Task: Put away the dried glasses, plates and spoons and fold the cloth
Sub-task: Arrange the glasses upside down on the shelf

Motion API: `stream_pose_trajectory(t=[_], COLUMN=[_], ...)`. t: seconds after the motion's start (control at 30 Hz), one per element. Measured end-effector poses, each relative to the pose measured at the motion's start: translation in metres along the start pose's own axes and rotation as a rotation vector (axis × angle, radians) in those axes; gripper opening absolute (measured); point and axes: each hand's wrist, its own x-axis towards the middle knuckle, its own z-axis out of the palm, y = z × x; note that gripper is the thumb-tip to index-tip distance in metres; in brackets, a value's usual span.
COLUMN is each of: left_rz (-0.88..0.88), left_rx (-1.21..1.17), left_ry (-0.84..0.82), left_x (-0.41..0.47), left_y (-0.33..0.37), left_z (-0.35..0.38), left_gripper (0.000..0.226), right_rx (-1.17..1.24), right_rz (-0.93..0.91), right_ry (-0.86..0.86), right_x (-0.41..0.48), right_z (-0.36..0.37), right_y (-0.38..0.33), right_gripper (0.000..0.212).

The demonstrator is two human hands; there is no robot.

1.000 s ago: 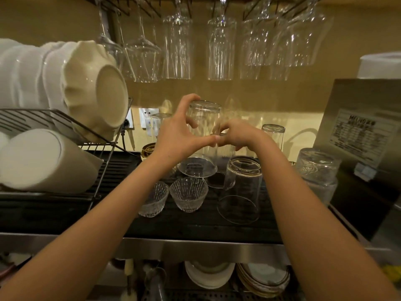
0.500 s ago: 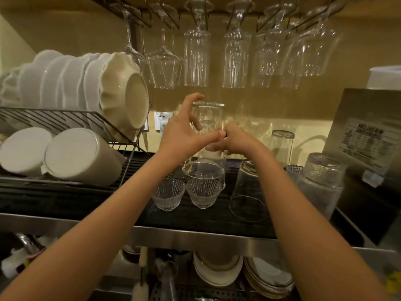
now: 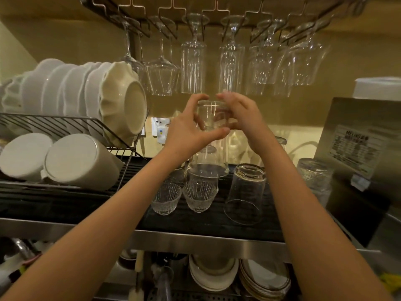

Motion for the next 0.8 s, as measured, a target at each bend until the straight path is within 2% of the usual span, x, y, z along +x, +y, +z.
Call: stream_pose_trajectory(t=[0.07, 0.2, 0.27, 0.43, 0.63, 0.8], left_rz=[0.023, 0.065, 0.080, 0.108, 0.174, 0.130], left_rx=[-0.001, -0.009, -0.007, -0.006, -0.026, 0.008], left_ry=[-0.002, 0.008, 0.014, -0.027, -0.084, -0.254], left_x=[0.004, 0.013, 0.018, 0.027, 0.047, 0.067], left_y=[0.007, 0.015, 0.017, 0.020, 0.019, 0.007], left_z=[0.003, 0.009, 0.014, 0.022, 0.034, 0.047], left_gripper=[0.068, 0.069, 0.069, 0.072, 0.079, 0.102], right_rx=[-0.043, -0.066, -0.087, -0.181, -0.280, -0.407], right_rz=[-0.001, 0.051, 0.076, 0.086, 0.024, 0.006], right_ry=[-0.008, 0.022, 0.045, 0.108, 0.282, 0.389], right_x=[0.000, -0.001, 0.000, 0.004, 0.015, 0.027], right_z=[0.000, -0.004, -0.009, -0.022, -0.030, -0.034], right_y=[-0.006, -0.011, -0.013, -0.018, -0.016, -0.001], right_gripper=[0.038, 0.066, 0.072, 0.054, 0.065, 0.063])
